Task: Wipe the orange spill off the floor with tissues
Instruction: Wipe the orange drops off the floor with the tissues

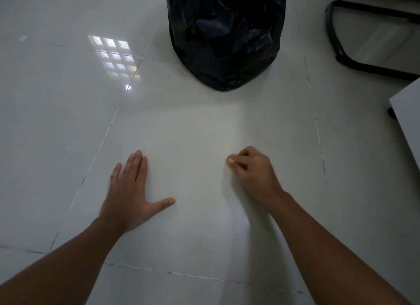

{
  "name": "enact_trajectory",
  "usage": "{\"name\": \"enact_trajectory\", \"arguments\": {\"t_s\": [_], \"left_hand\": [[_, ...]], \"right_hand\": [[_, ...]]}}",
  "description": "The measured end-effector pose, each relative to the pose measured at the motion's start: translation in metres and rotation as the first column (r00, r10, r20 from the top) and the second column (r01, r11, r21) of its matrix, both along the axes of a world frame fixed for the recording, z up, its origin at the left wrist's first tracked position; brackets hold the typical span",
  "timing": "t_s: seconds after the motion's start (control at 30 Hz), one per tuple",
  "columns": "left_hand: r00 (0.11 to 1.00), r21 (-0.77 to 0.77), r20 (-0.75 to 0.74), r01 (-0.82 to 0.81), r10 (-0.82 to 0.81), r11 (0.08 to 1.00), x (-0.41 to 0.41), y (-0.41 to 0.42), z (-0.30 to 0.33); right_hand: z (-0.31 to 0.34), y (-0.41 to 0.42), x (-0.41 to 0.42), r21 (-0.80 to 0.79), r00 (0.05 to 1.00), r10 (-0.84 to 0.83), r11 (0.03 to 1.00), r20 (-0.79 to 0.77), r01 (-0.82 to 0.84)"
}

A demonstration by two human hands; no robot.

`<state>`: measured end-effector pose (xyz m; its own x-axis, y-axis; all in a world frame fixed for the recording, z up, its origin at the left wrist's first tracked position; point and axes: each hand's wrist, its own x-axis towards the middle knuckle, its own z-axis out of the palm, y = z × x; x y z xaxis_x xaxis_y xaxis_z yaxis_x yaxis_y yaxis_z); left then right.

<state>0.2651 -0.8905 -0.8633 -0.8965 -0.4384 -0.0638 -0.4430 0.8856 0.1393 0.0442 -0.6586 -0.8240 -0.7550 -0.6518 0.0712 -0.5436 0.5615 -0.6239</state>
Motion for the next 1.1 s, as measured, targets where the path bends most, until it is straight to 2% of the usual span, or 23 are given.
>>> {"name": "enact_trajectory", "arguments": {"t_s": [0.07,0.1,0.13,0.17,0.23,0.3,0.37,0.43,0.5,0.57,0.67,0.73,0.77,0.83,0.9,0.93,1.0,1.1], "left_hand": [[1.0,-0.003,0.006,0.002,-0.002,1.0,0.0,-0.001,-0.001],[1.0,-0.005,0.007,0.003,-0.003,1.0,0.0,-0.001,-0.001],[1.0,-0.009,0.005,0.001,-0.001,1.0,0.001,-0.001,-0.002],[1.0,-0.013,0.005,0.0,0.001,1.0,0.001,-0.001,-0.003],[1.0,-0.022,0.016,0.005,-0.005,1.0,0.001,-0.002,-0.004],[1.0,-0.032,0.018,0.005,-0.004,0.999,0.0,-0.002,-0.006],[1.0,-0.037,0.016,0.007,-0.006,0.999,0.0,-0.003,-0.006],[1.0,-0.029,0.01,0.005,-0.004,1.0,0.001,-0.003,-0.007],[1.0,-0.033,0.009,0.005,-0.004,0.999,0.001,-0.003,-0.006],[1.0,-0.037,0.013,0.007,-0.006,0.999,0.0,-0.002,-0.005],[1.0,-0.029,0.015,-0.004,0.005,1.0,0.001,-0.002,-0.004],[1.0,-0.026,0.023,-0.005,0.006,1.0,0.001,-0.003,-0.003],[1.0,-0.023,0.027,-0.008,0.009,1.0,0.001,-0.003,-0.003],[1.0,-0.019,0.028,-0.009,0.009,1.0,0.002,-0.003,-0.003],[1.0,-0.011,0.03,-0.005,0.006,1.0,0.002,-0.003,-0.003],[1.0,-0.008,0.03,-0.003,0.004,1.0,0.001,-0.002,-0.003],[1.0,-0.009,0.028,-0.005,0.005,1.0,0.001,-0.002,-0.002],[0.999,-0.006,0.042,0.007,-0.007,1.0,0.001,-0.002,0.0]], "right_hand": [[0.002,-0.003,0.016,0.039,0.962,0.272,0.961,0.012,-0.272],[0.001,0.0,0.021,0.058,0.939,0.343,0.937,0.016,-0.344],[-0.001,0.005,0.023,0.06,0.938,0.347,0.936,-0.013,-0.346],[-0.003,0.012,0.018,0.022,0.959,0.276,0.961,-0.066,-0.275],[-0.004,0.031,0.001,-0.082,0.987,-0.053,0.996,-0.153,0.041],[-0.003,0.059,-0.024,-0.107,0.915,-0.372,0.927,-0.157,0.359],[-0.006,0.087,-0.04,-0.055,0.834,-0.54,0.842,-0.114,0.537],[-0.01,0.101,-0.033,0.016,0.793,-0.601,0.796,-0.102,0.605],[-0.013,0.093,-0.004,0.007,0.8,-0.589,0.805,-0.115,0.594],[-0.015,0.067,0.033,-0.058,0.852,-0.516,0.857,-0.083,0.513],[-0.016,0.026,0.082,-0.095,0.982,-0.19,0.977,-0.001,0.189],[-0.016,0.016,0.087,-0.1,0.997,-0.073,0.992,-0.014,0.071],[-0.016,0.016,0.078,-0.125,0.993,-0.118,0.985,-0.018,0.115],[-0.015,0.027,0.048,-0.182,0.936,-0.352,0.92,0.002,0.346],[-0.01,0.043,0.023,-0.137,0.852,-0.523,0.842,0.028,0.522],[-0.008,0.048,0.018,-0.099,0.847,-0.53,0.842,0.032,0.53],[-0.004,0.041,0.024,-0.053,0.923,-0.383,0.922,0.031,0.384],[0.001,0.025,0.04,0.023,0.995,-0.035,0.999,0.099,0.033]]}}
